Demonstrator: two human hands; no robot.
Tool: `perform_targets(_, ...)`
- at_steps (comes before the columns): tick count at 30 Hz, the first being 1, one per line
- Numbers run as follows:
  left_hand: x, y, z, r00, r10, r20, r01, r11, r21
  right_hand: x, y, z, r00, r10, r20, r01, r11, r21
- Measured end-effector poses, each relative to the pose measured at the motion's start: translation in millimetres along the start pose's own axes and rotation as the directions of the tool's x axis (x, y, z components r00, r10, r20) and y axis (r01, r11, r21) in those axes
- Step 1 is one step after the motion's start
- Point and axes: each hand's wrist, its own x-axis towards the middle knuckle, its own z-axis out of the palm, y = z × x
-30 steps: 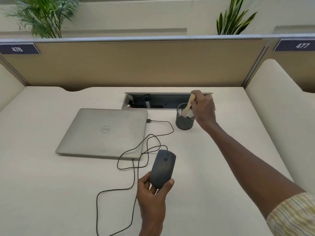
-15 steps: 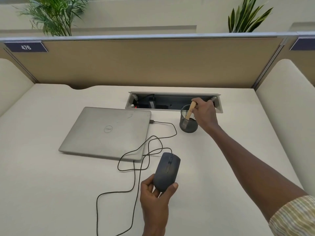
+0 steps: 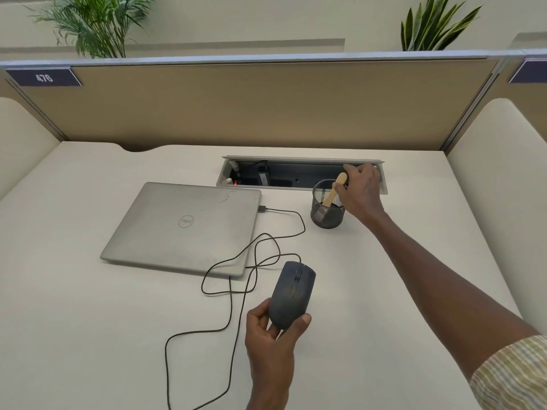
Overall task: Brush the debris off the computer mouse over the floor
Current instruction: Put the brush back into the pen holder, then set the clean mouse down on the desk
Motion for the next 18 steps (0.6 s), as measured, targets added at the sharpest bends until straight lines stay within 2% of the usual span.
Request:
perform_targets(5, -1.8, 3.6, 3.3, 1.0, 0.01, 0.0, -0.01, 1.0, 0.007, -42.6, -17.0, -17.5, 0.968, 0.013, -0.249, 0.038, 0.979, 0.202)
perform_targets(8, -2.7, 6.3, 3.0, 1.0, 0.027, -0.001, -0.027, 1.0, -0.002, -89.6, -28.1, -25.7, 0.969, 0.05, -0.24, 0.03, 0.948, 0.317)
perform_targets(10, -4.5, 9.2, 1.7, 0.999, 0.044, 0.0, -0.044, 0.999, -0.004, -129.4, -34.0, -30.1, 0.979, 0.122, -0.162, -0.048, 0.914, 0.403)
perform_targets(14, -13.7, 14.8, -5.3, 0.998, 0.07, 0.004, -0.07, 0.997, -0.029, -209.8, -45.7, -30.7, 0.955, 0.237, 0.177, -0.294, 0.826, 0.481)
perform_targets(18, -27.9, 17.3, -18.5, 0.997, 0.065, 0.041, -0.062, 0.996, -0.059, -263.0, -64.3, -29.2, 0.885, 0.259, 0.386, -0.46, 0.601, 0.653)
